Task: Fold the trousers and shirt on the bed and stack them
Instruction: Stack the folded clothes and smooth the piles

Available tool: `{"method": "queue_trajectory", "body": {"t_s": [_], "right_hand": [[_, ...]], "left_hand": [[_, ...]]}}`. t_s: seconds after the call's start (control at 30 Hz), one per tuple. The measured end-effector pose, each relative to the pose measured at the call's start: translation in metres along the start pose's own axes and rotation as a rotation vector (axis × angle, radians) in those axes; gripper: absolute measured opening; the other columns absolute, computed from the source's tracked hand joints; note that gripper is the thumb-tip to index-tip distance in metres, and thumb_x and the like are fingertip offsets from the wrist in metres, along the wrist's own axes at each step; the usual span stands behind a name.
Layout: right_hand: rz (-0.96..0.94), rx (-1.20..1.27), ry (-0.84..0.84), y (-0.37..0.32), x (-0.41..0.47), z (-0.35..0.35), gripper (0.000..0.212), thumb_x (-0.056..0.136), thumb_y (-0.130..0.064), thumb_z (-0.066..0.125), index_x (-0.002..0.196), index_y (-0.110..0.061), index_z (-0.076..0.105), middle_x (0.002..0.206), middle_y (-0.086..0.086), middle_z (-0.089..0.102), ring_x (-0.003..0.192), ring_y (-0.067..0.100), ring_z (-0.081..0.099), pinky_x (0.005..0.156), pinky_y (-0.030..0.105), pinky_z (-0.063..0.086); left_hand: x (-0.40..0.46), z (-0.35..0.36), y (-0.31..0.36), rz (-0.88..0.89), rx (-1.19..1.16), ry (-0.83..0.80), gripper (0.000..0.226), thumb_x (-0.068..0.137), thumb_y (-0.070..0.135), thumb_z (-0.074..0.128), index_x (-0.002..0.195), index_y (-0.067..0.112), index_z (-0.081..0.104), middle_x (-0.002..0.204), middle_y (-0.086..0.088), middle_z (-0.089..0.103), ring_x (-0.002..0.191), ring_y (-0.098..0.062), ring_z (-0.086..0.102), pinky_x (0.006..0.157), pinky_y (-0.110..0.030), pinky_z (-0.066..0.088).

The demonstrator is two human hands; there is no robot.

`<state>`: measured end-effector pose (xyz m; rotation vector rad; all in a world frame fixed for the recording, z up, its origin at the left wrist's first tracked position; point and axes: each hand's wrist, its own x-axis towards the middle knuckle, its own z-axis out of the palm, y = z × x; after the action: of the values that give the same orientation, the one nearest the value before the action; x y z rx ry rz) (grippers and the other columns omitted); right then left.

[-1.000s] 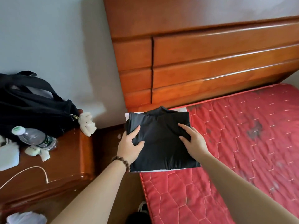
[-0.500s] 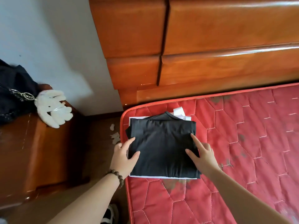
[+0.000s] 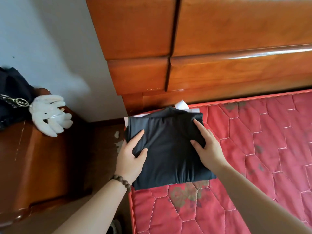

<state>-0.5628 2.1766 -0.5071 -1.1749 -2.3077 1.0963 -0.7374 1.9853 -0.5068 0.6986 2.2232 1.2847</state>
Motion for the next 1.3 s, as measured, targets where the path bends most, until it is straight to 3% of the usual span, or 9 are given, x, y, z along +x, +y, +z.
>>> {"method": "queue_trajectory", "body": {"t_s": [0.1,0.23,0.43,0.53,0.67,0.77,0.87,1.1,1.3], "right_hand": [[-0.014,-0.052,-0.023,0.002,0.007,0.006,0.075,0.087,-0.022,0.066,0.143,-0.05,0.026,0.105,-0.023,0.046,0.097,-0.015,0.049,0.081,0.002,0.034],[0.332,-0.222,-0.2,0.022,-0.001,0.02,0.078,0.087,-0.049,0.06,0.143,-0.058,0.007,0.11,0.002,0.051,0.099,0.025,0.058,0.089,0.037,0.048],[0.178,-0.091,-0.1,0.024,-0.001,0.022,0.071,0.092,-0.027,0.061,0.15,-0.035,0.021,0.126,0.007,0.056,0.116,0.025,0.053,0.095,0.028,0.039],[0.282,-0.493,-0.072,0.02,-0.002,0.023,0.068,0.093,-0.047,0.051,0.15,-0.038,0.015,0.132,0.011,0.043,0.126,0.033,0.04,0.105,0.046,0.034],[-0.205,-0.685,0.148,-0.006,0.011,0.04,0.055,0.093,-0.041,0.047,0.143,-0.018,0.043,0.15,0.009,0.038,0.142,0.03,0.027,0.116,0.054,0.018],[-0.436,-0.739,-0.095,-0.018,0.02,0.077,0.055,0.094,-0.039,0.038,0.144,-0.017,0.041,0.153,0.004,0.034,0.145,0.025,0.022,0.116,0.056,0.016],[-0.405,-0.818,-0.231,-0.006,0.031,0.098,0.057,0.096,-0.045,0.028,0.149,-0.026,0.03,0.158,-0.001,0.024,0.148,0.02,0.011,0.119,0.051,0.004],[-0.107,-0.878,-0.075,0.022,0.044,0.066,0.059,0.098,-0.052,0.02,0.152,-0.027,0.021,0.161,-0.005,0.01,0.149,0.017,-0.001,0.117,0.057,-0.001],[-0.351,-0.799,-0.129,0.004,-0.012,0.087,0.059,0.093,-0.05,0.037,0.148,-0.027,0.034,0.159,0.002,0.022,0.148,0.023,0.009,0.115,0.062,0.008]], "left_hand": [[-0.002,0.001,-0.01,-0.021,0.045,0.049,0.061,0.082,0.018,0.07,0.132,0.046,0.049,0.125,0.008,0.05,0.118,-0.001,0.047,0.096,-0.003,0.03],[-0.001,0.012,-0.024,-0.185,0.124,-0.07,0.064,0.084,0.016,0.069,0.141,0.027,0.042,0.143,-0.009,0.035,0.133,-0.024,0.039,0.104,-0.024,0.029],[0.004,0.015,-0.019,-0.016,0.202,0.045,0.055,0.083,0.008,0.069,0.135,0.016,0.052,0.145,-0.016,0.036,0.136,-0.03,0.035,0.11,-0.032,0.032],[0.003,0.017,-0.015,0.0,0.469,0.191,0.046,0.081,0.016,0.07,0.126,0.008,0.06,0.146,-0.024,0.033,0.133,-0.041,0.034,0.107,-0.051,0.035],[0.023,0.029,-0.003,0.413,0.753,0.146,0.045,0.081,0.019,0.063,0.124,0.008,0.059,0.143,-0.02,0.042,0.136,-0.036,0.033,0.112,-0.053,0.026],[0.043,0.052,-0.002,0.459,0.955,-0.084,0.06,0.089,0.027,0.051,0.143,0.003,0.037,0.154,-0.017,0.026,0.146,-0.031,0.015,0.118,-0.047,0.011],[0.058,0.061,-0.025,0.332,1.04,-0.155,0.069,0.096,0.041,0.031,0.151,0.005,0.01,0.159,-0.014,0.007,0.148,-0.026,0.0,0.119,-0.041,-0.002],[0.056,0.053,-0.029,0.107,0.961,-0.026,0.076,0.092,0.055,0.023,0.15,0.006,0.017,0.158,-0.015,0.014,0.147,-0.027,0.007,0.119,-0.047,0.008],[0.009,0.043,-0.033,0.45,0.977,-0.232,0.084,0.084,0.059,0.037,0.148,0.006,0.027,0.155,-0.021,0.021,0.146,-0.034,0.01,0.117,-0.055,0.01]]}}
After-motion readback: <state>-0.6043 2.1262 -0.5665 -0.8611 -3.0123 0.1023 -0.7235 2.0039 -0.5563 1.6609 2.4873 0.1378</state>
